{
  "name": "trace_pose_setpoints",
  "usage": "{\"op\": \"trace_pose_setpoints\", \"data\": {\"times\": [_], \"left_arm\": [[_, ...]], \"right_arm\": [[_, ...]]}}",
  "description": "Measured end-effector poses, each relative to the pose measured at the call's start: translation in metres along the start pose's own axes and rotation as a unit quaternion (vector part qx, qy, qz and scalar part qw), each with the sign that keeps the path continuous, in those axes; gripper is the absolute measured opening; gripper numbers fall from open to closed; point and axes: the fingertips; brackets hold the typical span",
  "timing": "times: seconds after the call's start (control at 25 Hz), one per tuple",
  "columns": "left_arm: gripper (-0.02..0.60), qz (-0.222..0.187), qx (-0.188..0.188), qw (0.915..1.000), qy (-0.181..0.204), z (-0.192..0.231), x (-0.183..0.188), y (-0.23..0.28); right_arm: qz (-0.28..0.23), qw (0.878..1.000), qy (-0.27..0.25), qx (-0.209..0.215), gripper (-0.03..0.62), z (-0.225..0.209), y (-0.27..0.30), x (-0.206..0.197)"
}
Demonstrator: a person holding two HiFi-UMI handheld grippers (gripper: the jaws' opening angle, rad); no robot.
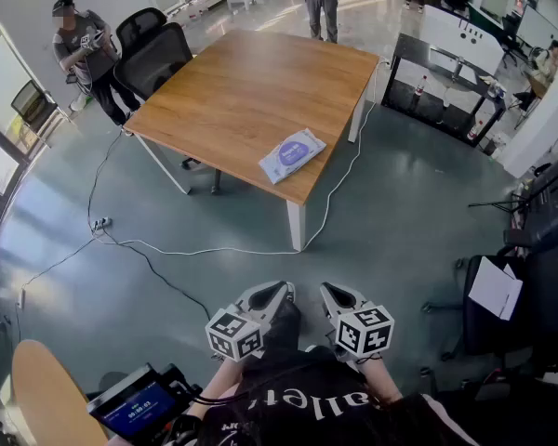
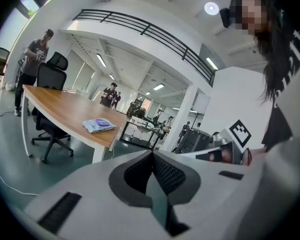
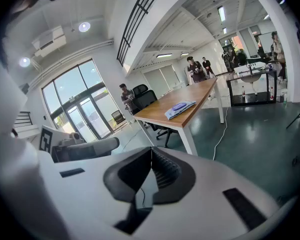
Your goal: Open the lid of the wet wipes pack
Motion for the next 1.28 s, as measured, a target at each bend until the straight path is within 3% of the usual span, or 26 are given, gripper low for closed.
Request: {"op": "trace_pose_setpoints", "data": {"times": [0.44,0.64,0.96,1.12,1.28], "left_arm": [[0.002,0.018,-0.021,0.9988,0.041,0.085,0.110,0.076],[0.002,0.027,-0.043,0.9982,0.031,0.119,0.144,0.110],[0.002,0.059,-0.078,0.9948,0.029,0.134,0.152,0.149],[0.002,0.064,-0.057,0.9962,0.015,0.150,0.152,0.161],[0.002,0.060,-0.026,0.9979,0.002,0.166,0.153,0.177]], "right_arm": [[-0.012,1.000,0.009,-0.016,0.011,-0.051,0.108,0.087],[-0.014,0.999,0.014,-0.041,0.011,-0.074,0.138,0.113],[-0.013,0.995,0.023,-0.096,0.011,-0.118,0.145,0.126],[-0.012,0.993,0.031,-0.111,0.011,-0.142,0.145,0.131],[0.005,0.995,0.032,-0.094,0.011,-0.168,0.159,0.128]]}}
Point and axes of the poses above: the fingertips, and each gripper's own axes: y forward along the fingers, z to its left, x out of its top, and after that the axes turned 14 degrees about -y, right-handed
